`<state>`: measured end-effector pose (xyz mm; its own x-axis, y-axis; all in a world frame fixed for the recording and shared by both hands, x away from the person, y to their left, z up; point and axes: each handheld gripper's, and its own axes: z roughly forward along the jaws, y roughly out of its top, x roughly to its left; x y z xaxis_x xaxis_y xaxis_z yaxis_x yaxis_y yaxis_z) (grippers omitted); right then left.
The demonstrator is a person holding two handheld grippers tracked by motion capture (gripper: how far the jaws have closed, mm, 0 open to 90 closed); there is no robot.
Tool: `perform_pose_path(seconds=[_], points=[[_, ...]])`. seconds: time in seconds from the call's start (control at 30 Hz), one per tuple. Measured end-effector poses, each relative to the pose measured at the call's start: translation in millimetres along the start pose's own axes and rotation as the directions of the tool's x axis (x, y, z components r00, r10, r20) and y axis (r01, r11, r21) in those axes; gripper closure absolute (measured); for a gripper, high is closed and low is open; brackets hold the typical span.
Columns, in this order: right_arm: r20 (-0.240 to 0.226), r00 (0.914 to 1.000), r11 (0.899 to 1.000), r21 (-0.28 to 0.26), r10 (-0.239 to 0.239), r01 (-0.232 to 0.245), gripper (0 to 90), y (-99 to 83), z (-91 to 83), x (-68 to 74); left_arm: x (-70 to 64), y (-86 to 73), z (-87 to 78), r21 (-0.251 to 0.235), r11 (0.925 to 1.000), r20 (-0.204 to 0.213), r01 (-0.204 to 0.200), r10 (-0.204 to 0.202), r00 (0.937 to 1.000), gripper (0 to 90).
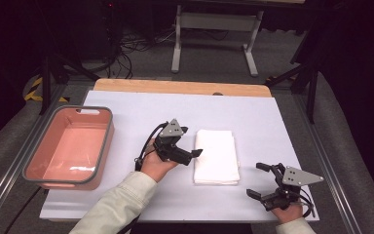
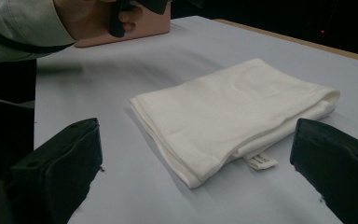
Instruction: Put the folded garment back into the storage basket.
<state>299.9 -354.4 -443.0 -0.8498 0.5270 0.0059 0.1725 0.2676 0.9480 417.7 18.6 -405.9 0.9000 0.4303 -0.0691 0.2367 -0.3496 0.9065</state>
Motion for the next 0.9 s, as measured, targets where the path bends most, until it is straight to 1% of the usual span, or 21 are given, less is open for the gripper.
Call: perform_pose_path(seconds=[0.1,0.13,0.17,0.2,0.43,0.57,0.6,0.67,0.8,0.9], points=[[0.0,1.0,1.0,0.0,0.001,-0.001,2.6,-0.1,0.1,0.0,2.6,-0.6,7.8,0.012,0.9999,-0.006,0.001,-0.001,1.0,5.3],[0.0,1.0,1.0,0.0,0.001,-0.001,2.6,-0.1,0.1,0.0,2.6,-0.6,7.8,0.012,0.9999,-0.006,0.001,-0.001,1.0,5.3],[-0.002,1.0,1.0,0.002,0.001,-0.001,2.6,-0.2,0.3,-0.1,3.5,-0.7,12.3,0.021,0.9998,-0.007,-0.002,0.002,1.0,5.3],[-0.002,1.0,1.0,0.002,0.001,-0.001,2.6,-0.2,0.3,-0.1,3.5,-0.7,12.3,0.021,0.9998,-0.007,-0.002,0.002,1.0,5.3],[-0.003,1.0,1.0,0.005,0.001,-0.001,2.6,-0.3,0.7,-0.1,5.5,1.4,27.4,0.036,0.9994,-0.005,-0.001,0.002,1.0,5.4],[-0.007,1.0,1.0,0.004,0.0,0.0,2.6,-0.4,0.7,0.0,5.5,3.1,36.2,0.042,0.9988,0.013,0.028,-0.028,0.9995,4.8],[-0.007,1.0,1.0,0.004,-0.001,0.001,2.6,-0.4,0.7,0.0,4.5,3.6,40.0,0.041,0.9987,0.012,0.032,-0.033,0.9994,4.8],[-0.008,1.0,1.0,0.006,-0.002,0.002,2.6,-0.4,0.8,0.0,4.4,3.8,41.7,0.043,0.9985,0.012,0.034,-0.035,0.9993,4.8],[-0.01,0.9999,1.0,0.008,-0.001,0.001,2.6,-0.5,1.1,0.0,5.5,2.8,48.9,0.051,0.9977,-0.008,0.044,-0.043,0.999,4.8],[-0.018,0.9998,1.0,0.007,-0.002,0.002,2.6,-0.5,1.2,0.1,6.4,1.1,54.4,0.081,0.9956,-0.047,0.047,-0.043,0.998,6.4]])
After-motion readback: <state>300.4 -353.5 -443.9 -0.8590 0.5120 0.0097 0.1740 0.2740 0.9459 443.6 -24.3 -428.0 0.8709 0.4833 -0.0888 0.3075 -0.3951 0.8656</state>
